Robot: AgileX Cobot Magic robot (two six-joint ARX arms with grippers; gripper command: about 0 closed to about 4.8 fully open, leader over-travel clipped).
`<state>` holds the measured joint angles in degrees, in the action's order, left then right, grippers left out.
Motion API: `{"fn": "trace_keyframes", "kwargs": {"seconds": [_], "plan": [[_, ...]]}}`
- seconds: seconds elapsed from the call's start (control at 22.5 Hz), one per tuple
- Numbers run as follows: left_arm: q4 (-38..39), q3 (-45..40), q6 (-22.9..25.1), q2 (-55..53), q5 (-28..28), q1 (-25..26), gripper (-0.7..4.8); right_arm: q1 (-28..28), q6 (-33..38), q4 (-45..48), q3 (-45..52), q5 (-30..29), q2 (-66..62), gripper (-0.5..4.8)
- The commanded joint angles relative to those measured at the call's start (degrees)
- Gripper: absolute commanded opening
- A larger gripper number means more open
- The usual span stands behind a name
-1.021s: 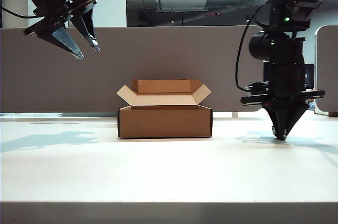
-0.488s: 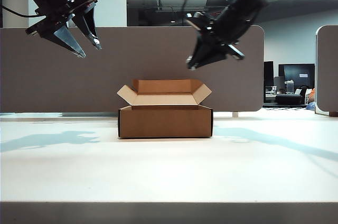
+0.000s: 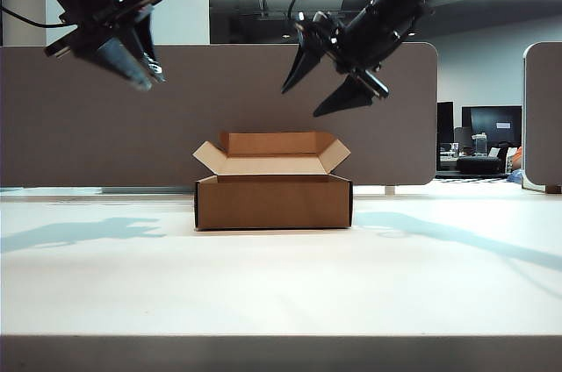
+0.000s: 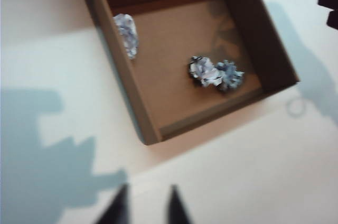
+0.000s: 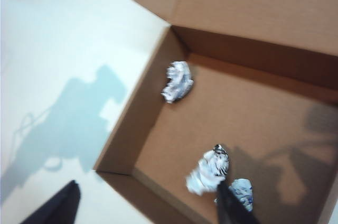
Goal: Pick up all the paper balls on the table and put them in the paper box.
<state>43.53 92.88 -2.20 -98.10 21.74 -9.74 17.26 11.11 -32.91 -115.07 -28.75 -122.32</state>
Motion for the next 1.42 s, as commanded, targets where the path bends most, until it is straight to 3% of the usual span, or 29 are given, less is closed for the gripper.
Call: {"fn": "trace_keyframes", "kwargs": {"seconds": [0.04,0.13,0.22,0.4,0.53,0.71,0.93,0.98,1.07,1.15,1.2,1.24,1.33,1.42], "plan": [[0.85,0.15,0.57,5.2,0.15,0.04,-0.06,0.02,-0.22,-0.76,-0.2,-0.92,5.46,2.64],[1.95,0.13,1.9,8.74,-2.49,0.04,-0.06,0.0,-0.72,-2.1,-0.2,-0.83,8.5,1.63],[5.7,0.04,3.82,16.79,-9.11,0.04,-0.06,0.0,-4.35,-6.54,-0.15,0.46,15.26,-0.03],[8.0,-3.8,5.51,31.45,-13.66,0.04,-0.06,0.11,-13.64,-16.63,-0.07,9.66,27.5,-0.09],[7.74,-10.58,6.51,41.86,-14.43,0.04,-0.06,0.11,-16.81,-18.51,2.34,9.77,37.42,-0.09],[7.04,-22.29,4.96,56.48,-7.98,0.04,-0.06,0.11,-17.27,-18.05,11.28,9.84,52.48,-0.09],[10.05,-33.44,4.76,74.44,-7.5,0.04,-0.06,0.11,-17.11,-17.84,27.17,14.56,69.64,-0.09],[9.46,-36.96,4.76,80.83,-7.61,0.04,-0.06,0.11,-17.11,-16.79,33.92,15.61,76.04,-0.09],[5.22,-40.92,4.76,86.53,-10.16,0.07,-0.06,0.09,-17.11,-14.49,41.09,18.67,82.2,-0.09],[-6.19,-48.22,4.79,92.48,-12.92,0.07,-0.05,0.07,-17.07,-7.37,53.11,29.42,90.55,-0.09],[-9.86,-53.29,4.98,94.51,-15.21,0.04,-0.05,0.04,-17.11,-0.83,61.13,36.52,94.88,-0.08],[-10.27,-55.04,4.79,94.86,-15.65,0.04,-0.05,0.04,-17.11,2.47,65.79,39.74,97.29,-0.08],[-12.07,-62.07,1.79,94.77,-20.11,0.07,-0.05,0.07,-14.16,7.37,76.5,40.35,103.93,-0.06],[-14.99,-65.72,-0.17,94.84,-22.25,0.07,-0.05,0.07,-12.04,8.81,81.13,40.44,107.21,-0.06]]}}
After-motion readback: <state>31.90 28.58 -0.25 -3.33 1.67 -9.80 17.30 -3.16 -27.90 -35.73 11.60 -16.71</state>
